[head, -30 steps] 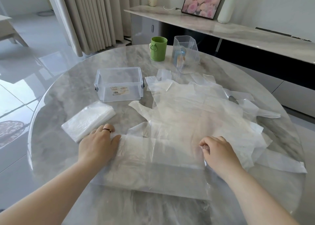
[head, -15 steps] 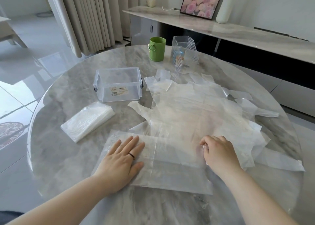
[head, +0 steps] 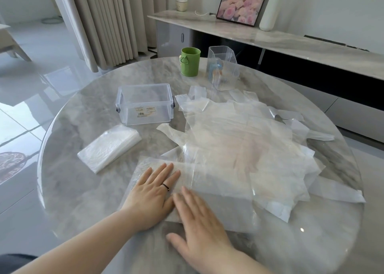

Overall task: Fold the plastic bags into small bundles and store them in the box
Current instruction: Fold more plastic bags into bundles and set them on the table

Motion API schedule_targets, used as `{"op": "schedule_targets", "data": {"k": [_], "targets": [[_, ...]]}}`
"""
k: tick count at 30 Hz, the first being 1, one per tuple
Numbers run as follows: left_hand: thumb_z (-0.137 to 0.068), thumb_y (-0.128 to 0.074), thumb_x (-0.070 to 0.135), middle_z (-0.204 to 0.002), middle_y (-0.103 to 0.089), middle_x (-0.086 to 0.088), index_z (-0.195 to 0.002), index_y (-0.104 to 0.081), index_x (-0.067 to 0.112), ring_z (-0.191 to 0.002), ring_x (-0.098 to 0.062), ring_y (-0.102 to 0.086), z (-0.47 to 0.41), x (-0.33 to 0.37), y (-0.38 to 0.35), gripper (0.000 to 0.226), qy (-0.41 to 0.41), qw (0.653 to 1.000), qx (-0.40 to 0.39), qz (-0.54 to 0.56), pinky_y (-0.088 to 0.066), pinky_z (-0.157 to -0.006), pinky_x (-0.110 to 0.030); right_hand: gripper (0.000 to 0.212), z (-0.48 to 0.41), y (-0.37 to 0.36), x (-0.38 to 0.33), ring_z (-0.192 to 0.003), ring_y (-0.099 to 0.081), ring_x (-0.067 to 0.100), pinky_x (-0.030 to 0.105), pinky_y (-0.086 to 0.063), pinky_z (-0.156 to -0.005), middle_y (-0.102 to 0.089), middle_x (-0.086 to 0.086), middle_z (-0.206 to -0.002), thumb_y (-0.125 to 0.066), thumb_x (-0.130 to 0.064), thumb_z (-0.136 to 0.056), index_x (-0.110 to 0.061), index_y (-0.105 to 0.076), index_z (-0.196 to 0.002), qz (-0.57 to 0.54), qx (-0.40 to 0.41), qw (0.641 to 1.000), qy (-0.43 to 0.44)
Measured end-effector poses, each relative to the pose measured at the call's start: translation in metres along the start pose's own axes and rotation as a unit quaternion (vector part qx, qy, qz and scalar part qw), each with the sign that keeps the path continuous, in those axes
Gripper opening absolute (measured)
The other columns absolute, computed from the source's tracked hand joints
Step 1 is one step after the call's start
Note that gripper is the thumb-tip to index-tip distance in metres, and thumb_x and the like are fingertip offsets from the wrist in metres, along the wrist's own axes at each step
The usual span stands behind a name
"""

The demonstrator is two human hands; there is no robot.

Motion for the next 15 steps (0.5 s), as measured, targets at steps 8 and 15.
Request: {"op": "schedule_targets", "data": {"k": [8,15], "targets": [[-0.025,0.051,0.069,-0.136,0.029,0.016,-0.142,0.018,0.029,-0.123,0.001,0.031,-0.004,-0.006,-0.003,0.127,-0.005,1.000,-0.005,0.000,0.030,-0.096,-0.020,0.072,0.032,-0.002,0.085,-0.144,-0.003,0.018,0.026,-0.009,-0.108,-0.062,-0.002,-0.123,0.001,-0.061,-0.090,-0.015,-0.044,-0.123,0.077,-0.042,0.993,-0.079],[-0.026,0.032,0.086,-0.143,0.014,0.025,-0.146,-0.001,0.036,-0.122,0.011,0.018,0.006,-0.001,0.023,0.134,-0.027,0.999,0.005,0.043,0.024,-0.096,-0.010,0.077,0.025,0.031,0.048,-0.099,-0.068,0.021,0.029,-0.010,-0.107,-0.065,0.008,-0.116,-0.075,-0.045,-0.048,-0.016,-0.052,-0.115,0.097,0.164,0.982,0.020]]}}
Point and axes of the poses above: each hand's wrist, its own z-axis away from the middle knuckle, its own y-axis out of the back of the hand, x = y × z, the point moved 5 cm from there along -z, towards the middle knuckle
